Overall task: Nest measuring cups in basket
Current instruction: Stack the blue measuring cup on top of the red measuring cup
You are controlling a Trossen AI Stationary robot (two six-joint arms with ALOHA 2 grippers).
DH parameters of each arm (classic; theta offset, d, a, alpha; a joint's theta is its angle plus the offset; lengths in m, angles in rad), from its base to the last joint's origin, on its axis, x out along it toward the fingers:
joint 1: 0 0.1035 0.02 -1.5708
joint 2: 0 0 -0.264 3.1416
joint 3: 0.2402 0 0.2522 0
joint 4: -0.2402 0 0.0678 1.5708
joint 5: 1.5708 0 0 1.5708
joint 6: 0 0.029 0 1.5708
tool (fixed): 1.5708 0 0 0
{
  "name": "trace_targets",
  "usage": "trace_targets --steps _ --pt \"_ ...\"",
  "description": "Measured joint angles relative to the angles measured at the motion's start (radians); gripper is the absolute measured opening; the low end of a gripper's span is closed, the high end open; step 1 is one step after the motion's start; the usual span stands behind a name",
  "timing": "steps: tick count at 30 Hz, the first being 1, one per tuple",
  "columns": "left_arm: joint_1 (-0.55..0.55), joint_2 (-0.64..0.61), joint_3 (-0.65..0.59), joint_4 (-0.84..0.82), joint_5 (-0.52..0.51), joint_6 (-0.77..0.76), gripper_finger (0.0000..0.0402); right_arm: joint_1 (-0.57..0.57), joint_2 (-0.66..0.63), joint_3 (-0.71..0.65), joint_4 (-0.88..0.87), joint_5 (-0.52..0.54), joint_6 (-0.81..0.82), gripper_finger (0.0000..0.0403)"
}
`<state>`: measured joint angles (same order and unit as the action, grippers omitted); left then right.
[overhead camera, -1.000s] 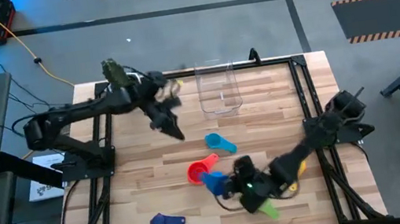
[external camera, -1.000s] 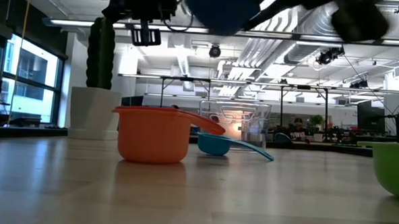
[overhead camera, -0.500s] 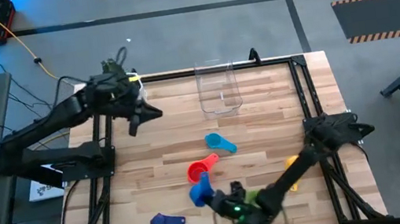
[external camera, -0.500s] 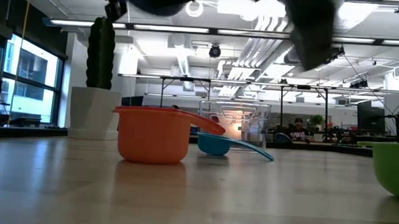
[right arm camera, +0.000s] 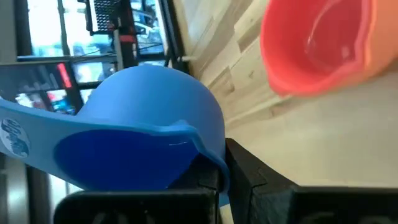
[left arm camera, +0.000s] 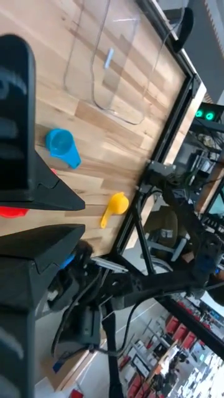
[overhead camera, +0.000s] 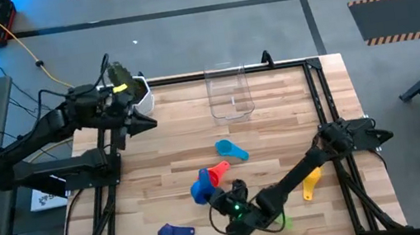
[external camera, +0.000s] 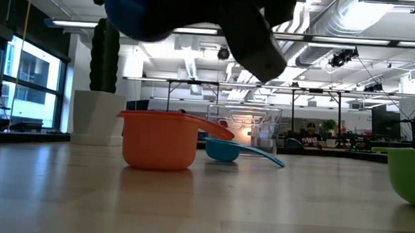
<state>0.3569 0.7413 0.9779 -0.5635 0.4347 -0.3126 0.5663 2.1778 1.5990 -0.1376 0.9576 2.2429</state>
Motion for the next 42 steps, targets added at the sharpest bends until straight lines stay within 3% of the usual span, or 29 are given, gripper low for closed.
trace_targets --steps 4,9,14,20,29,42 --pt "0.0 -0.023 0.0 -0.01 0.0 -0.006 0.0035 -0.029 -0.035 -0.038 -0.066 -0.086 -0.004 0.0" --pt "0.0 -0.041 0.0 -0.009 0.0 -0.01 0.0035 -0.032 -0.173 -0.098 -0.258 -0.185 -0.019 0.0" --pt "0.0 -0.04 0.0 -0.006 -0.003 -0.01 0.0035 -0.029 -0.282 -0.173 -0.34 -0.196 -0.022 0.0" --pt "0.0 -0.034 0.0 0.008 -0.004 -0.026 0.0035 -0.071 -0.225 -0.253 -0.072 -0.246 -0.023 0.0" --pt "0.0 -0.034 0.0 0.013 -0.05 -0.026 0.0035 -0.083 -0.191 -0.204 -0.158 -0.35 -0.041 0.0" --pt "0.001 -0.026 0.0 0.025 -0.066 -0.017 0.0035 -0.117 -0.161 -0.205 -0.136 -0.428 -0.07 0.0001"
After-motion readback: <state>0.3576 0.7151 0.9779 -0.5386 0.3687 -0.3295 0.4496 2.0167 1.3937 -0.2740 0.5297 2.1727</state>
